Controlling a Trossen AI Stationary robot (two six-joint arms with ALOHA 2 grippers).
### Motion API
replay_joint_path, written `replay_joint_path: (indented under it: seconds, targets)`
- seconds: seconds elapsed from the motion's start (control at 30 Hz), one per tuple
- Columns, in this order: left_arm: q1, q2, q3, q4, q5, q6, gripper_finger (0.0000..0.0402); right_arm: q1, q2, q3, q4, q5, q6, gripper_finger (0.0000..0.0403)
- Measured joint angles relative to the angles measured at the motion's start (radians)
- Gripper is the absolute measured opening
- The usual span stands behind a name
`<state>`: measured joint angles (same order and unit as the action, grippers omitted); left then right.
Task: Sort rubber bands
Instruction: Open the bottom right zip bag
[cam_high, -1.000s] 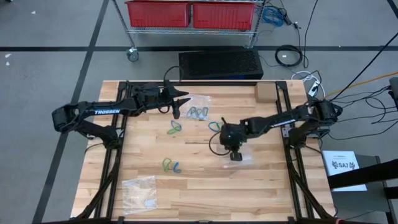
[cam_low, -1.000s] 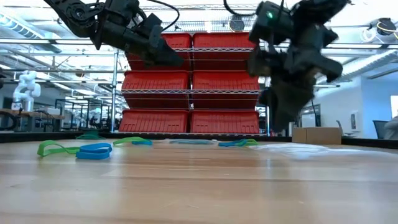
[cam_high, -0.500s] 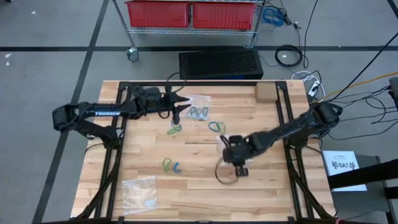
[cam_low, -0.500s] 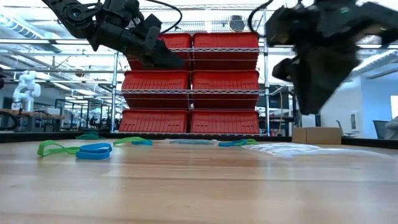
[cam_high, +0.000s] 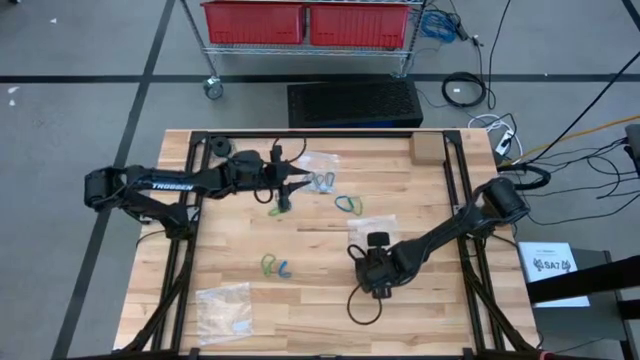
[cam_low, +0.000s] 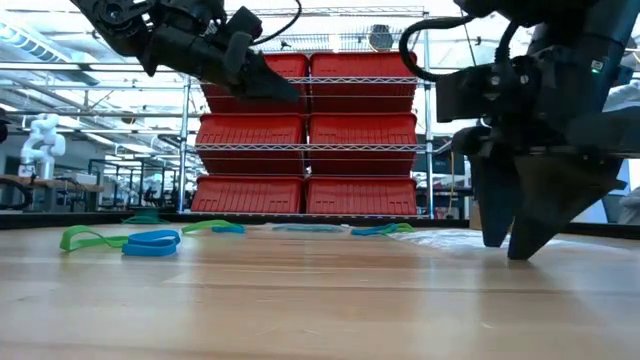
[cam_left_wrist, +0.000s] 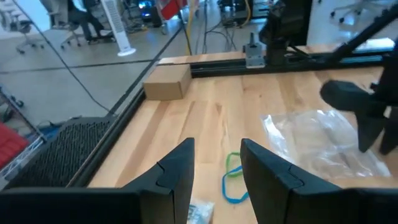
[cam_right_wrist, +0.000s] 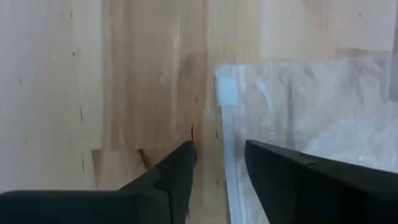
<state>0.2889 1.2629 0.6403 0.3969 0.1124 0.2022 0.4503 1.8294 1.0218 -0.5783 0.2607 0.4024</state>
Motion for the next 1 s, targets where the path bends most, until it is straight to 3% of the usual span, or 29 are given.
replay_joint_path:
  seconds: [0.17, 0.33, 0.7, 1.0]
  targets:
    - [-0.018, 0.0, 0.0, 0.006, -0.061, 0.074, 0.0136, -0.014, -0.008, 0.001, -0.007, 0.031, 0.022, 0.0095]
    - [-0.017, 0.0, 0.0, 0.005, -0.091, 0.094, 0.0136, -0.045, -0.019, 0.03, -0.074, 0.063, -0.028, 0.0012]
    - [-0.065, 0.0, 0.0, 0.005, -0.073, 0.093, 0.0136, -0.107, -0.07, 0.287, -0.341, 0.036, -0.137, 0.0001]
    - [-0.15, 0.0, 0.001, 0.035, 0.032, 0.092, 0.0136, -0.176, -0.184, 0.437, -0.37, 0.003, -0.179, 0.0]
